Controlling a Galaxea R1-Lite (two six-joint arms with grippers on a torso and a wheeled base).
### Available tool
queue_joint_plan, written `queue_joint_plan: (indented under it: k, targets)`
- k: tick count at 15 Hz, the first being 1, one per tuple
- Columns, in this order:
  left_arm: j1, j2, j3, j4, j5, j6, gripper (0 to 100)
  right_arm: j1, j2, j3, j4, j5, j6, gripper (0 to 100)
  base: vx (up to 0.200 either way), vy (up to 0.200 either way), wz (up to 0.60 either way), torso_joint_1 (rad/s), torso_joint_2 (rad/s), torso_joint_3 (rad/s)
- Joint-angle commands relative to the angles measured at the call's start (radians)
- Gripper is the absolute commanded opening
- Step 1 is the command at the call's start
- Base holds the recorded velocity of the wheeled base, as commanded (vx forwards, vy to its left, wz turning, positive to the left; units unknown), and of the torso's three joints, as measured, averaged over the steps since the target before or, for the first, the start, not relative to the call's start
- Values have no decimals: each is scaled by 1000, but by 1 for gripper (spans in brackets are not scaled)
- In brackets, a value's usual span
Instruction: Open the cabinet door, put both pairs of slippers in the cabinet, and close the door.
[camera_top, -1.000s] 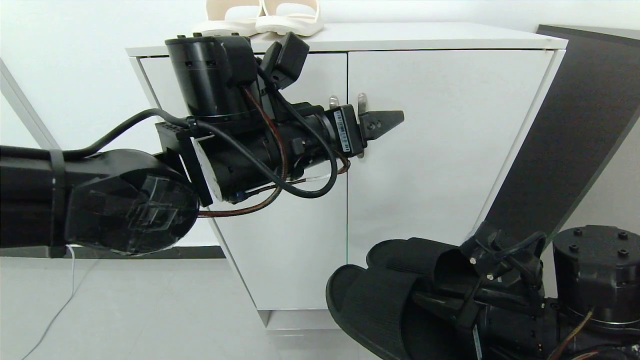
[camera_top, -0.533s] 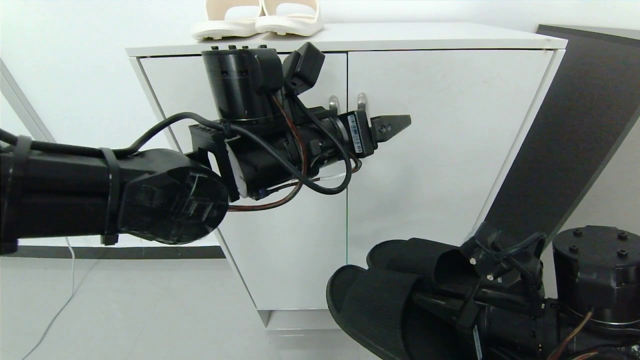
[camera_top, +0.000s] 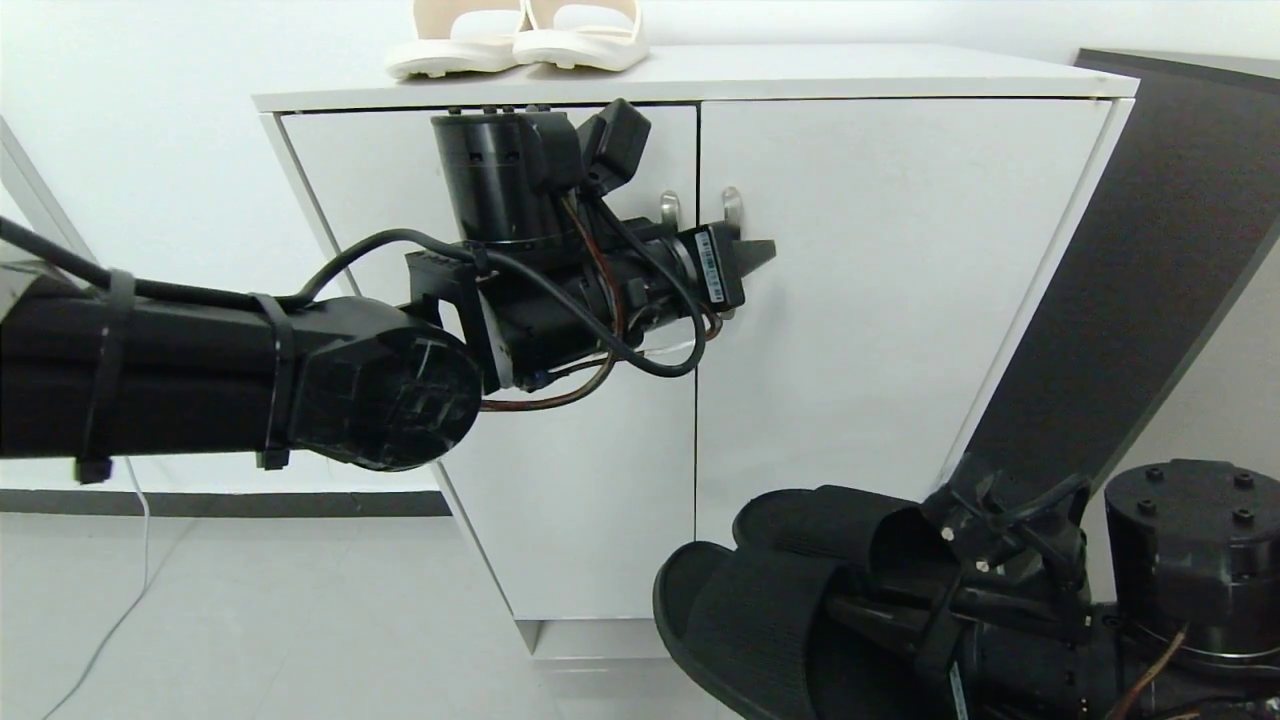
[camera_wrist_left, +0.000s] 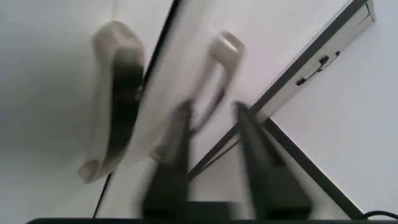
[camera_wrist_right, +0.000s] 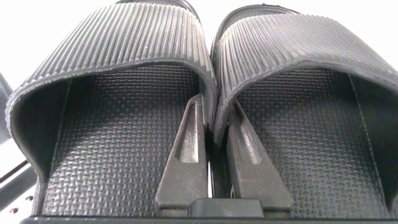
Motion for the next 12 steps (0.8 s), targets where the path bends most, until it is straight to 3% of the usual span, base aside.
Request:
queue_joint_plan:
  k: [1, 6, 12]
  targets:
    - [-4, -29, 22, -3, -6, -1, 0, 2, -8, 12, 0, 16, 0, 0, 0, 0, 0, 0, 0, 0]
    - [-12, -137, 151, -5, -24, 2, 0, 2, -23, 57, 0, 83, -59, 0, 0, 0, 0, 0, 0, 0]
    - [-67, -223, 237, -6, -29, 7, 0, 8, -28, 68, 0, 97, -63, 0, 0, 0, 0, 0, 0, 0]
